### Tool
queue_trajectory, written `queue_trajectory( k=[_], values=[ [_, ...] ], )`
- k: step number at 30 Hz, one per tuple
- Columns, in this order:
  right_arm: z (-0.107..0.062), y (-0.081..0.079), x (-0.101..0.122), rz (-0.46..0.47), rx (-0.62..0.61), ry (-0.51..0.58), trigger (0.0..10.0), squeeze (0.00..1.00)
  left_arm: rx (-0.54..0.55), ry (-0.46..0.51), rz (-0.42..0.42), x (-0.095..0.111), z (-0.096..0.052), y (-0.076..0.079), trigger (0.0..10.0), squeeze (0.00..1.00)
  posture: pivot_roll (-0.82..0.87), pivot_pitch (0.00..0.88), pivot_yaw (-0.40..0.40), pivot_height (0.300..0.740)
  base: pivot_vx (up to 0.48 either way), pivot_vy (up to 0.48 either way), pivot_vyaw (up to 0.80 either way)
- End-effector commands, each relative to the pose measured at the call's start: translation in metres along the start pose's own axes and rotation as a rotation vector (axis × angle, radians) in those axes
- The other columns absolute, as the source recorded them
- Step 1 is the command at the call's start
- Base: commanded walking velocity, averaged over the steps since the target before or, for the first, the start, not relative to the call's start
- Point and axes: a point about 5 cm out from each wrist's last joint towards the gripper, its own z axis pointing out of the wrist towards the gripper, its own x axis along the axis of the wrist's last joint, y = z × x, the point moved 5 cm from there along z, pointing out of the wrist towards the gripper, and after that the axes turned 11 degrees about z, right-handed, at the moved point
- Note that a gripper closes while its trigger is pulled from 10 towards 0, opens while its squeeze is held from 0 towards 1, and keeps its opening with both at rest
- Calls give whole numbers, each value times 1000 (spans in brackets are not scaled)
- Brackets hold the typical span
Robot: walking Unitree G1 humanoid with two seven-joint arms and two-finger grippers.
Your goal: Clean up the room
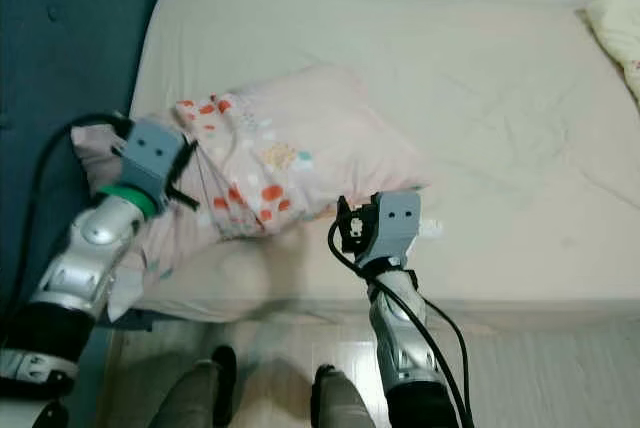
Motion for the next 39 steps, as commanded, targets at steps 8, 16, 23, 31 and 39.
queue_trajectory(
  k=[8,16,23,31,39],
  values=[
    [-3,12,-16,-53,-50,-62,10000,0,403,142,-65,69,14,-81,0,0,25,209,22,740,0,0,0],
    [0,63,2,-209,-304,-33,10000,0,586,278,-87,119,13,-123,0,0,22,199,20,740,0,0,0],
    [-4,121,28,-93,-553,30,10000,0,395,537,-114,168,6,-108,0,0,24,204,20,740,0,0,0],
    [20,106,69,-365,-445,125,10000,0,482,655,-14,193,-6,-125,0,0,36,200,4,740,0,0,0],
    [22,110,97,-506,-492,213,10000,0,686,694,92,221,0,-157,0,0,3,195,17,740,0,0,0]
  ],
)
